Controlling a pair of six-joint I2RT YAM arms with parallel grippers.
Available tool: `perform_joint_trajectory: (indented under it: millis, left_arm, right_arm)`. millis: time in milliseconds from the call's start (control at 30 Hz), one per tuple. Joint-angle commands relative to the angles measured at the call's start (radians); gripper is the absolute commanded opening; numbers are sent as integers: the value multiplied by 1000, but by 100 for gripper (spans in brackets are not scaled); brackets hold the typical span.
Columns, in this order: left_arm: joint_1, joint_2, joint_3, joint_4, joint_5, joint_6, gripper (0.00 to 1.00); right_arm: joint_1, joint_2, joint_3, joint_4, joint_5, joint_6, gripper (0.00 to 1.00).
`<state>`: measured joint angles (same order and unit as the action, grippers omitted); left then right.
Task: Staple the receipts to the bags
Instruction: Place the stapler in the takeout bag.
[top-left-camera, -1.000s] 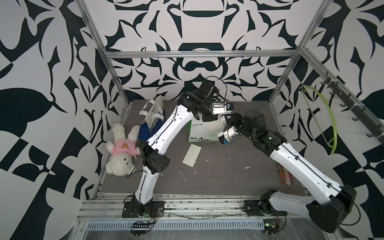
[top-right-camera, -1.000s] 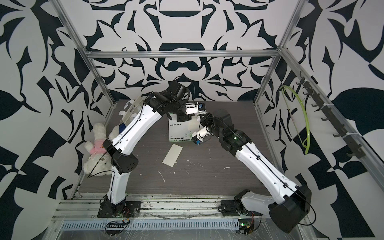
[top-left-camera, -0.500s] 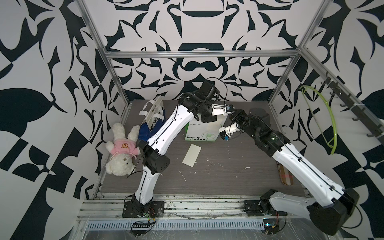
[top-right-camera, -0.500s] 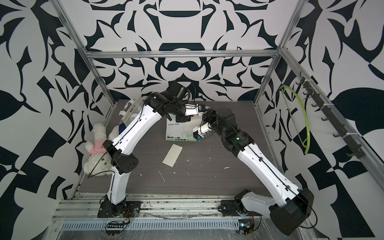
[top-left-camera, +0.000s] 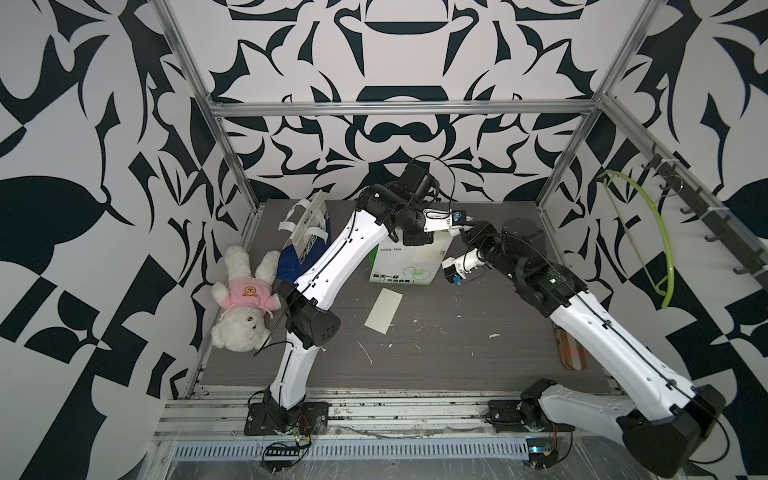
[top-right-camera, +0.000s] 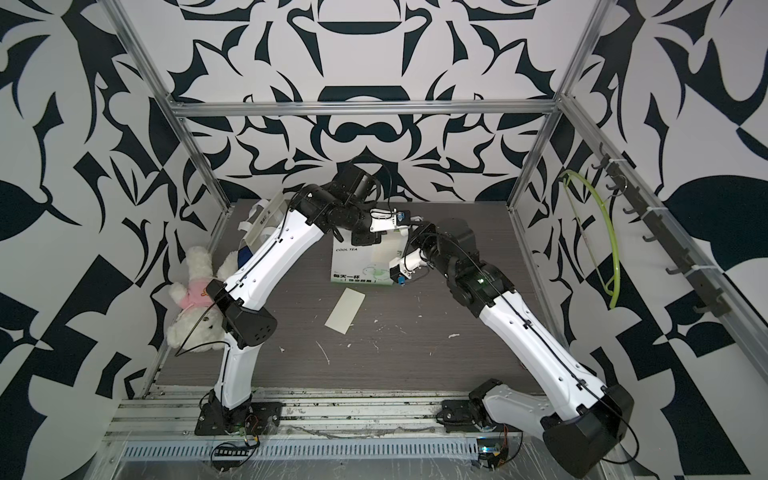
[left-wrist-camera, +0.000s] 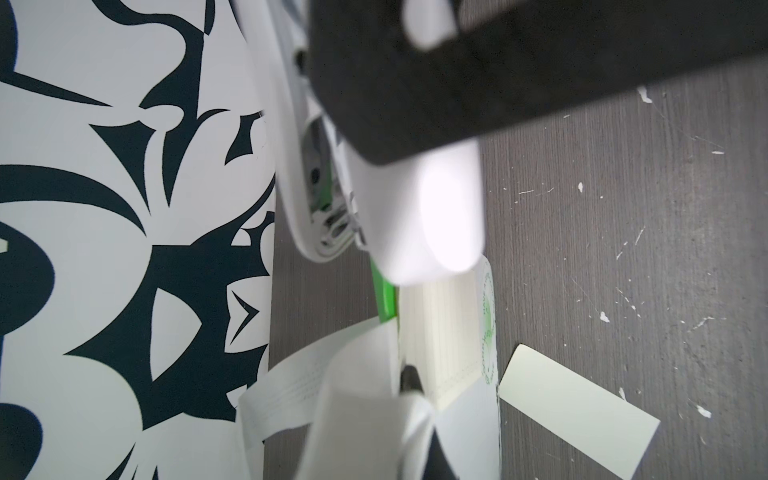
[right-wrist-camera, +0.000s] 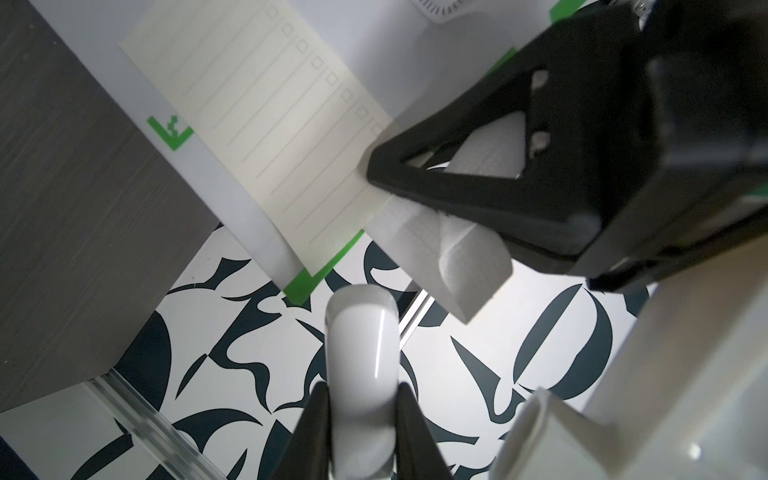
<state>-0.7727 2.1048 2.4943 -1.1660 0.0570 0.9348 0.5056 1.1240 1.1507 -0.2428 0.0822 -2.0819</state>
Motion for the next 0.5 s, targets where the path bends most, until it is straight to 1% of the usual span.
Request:
perform_joint_trajectory:
  millis: [0, 133, 467]
  left_arm:
    - [-4, 1, 47, -10, 33, -9, 0]
    - [-4, -3, 51, -12, 56, -7, 0]
    - [-5, 6, 53, -3, 61, -14, 0]
  right_arm:
    - [4, -17, -8, 19, -15, -228, 0]
    - [8, -12, -2, 25, -18, -228, 0]
    - [15, -1, -4, 24, -16, -231, 0]
